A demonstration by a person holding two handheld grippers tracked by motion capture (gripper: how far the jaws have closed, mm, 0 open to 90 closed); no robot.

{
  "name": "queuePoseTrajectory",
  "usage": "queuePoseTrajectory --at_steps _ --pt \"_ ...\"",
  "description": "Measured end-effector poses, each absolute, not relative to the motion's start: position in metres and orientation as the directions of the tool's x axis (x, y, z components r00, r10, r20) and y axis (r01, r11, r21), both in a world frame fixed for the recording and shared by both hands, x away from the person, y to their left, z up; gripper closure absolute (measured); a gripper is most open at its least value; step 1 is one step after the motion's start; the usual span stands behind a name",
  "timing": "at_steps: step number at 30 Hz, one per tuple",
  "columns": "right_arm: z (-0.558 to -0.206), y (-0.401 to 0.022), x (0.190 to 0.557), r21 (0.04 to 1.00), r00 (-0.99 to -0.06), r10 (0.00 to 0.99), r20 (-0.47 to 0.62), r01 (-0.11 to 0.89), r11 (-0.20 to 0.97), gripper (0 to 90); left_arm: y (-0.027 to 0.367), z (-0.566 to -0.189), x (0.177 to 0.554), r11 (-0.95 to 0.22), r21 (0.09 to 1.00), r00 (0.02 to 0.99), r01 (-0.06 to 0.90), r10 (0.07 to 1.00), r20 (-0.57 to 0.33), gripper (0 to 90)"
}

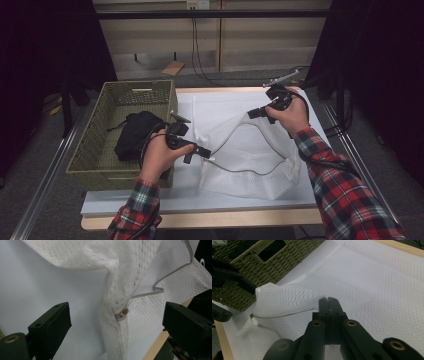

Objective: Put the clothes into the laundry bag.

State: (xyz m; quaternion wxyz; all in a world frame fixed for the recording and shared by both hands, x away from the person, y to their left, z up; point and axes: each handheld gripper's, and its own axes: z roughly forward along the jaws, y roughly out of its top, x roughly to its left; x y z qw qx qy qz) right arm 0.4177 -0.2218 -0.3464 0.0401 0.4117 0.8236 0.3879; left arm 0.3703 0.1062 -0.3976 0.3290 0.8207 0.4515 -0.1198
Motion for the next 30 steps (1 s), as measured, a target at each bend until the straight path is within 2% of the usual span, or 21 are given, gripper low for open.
queuePoseTrajectory --at_steps 16,18,22,26,30 --pt "-0.338 -0.216 0.426 0.675 -0.658 0.712 0.245 0.643 0.362 90.0 0.108 -0.399 0.371 -0.393 0.439 0.581 0.808 0.655 -0.483 7.9" --pt "-0.336 -0.216 0.426 0.676 -0.659 0.712 0.241 0.641 0.364 90.0 0.104 -0.4 0.368 -0.348 0.442 0.549 0.826 0.671 -0.498 7.8" --pt "-0.332 -0.217 0.427 0.677 -0.657 0.714 0.241 0.641 0.361 90.0 0.104 -0.4 0.368 -0.343 0.446 0.548 0.827 0.67 -0.501 7.7" --pt "-0.33 -0.218 0.427 0.68 -0.66 0.709 0.246 0.64 0.359 90.0 0.105 -0.4 0.37 -0.399 0.443 0.588 0.803 0.657 -0.473 7.5" --pt "-0.329 -0.218 0.427 0.68 -0.663 0.71 0.24 0.637 0.364 90.0 0.1 -0.401 0.37 -0.356 0.449 0.559 0.82 0.667 -0.492 7.4"
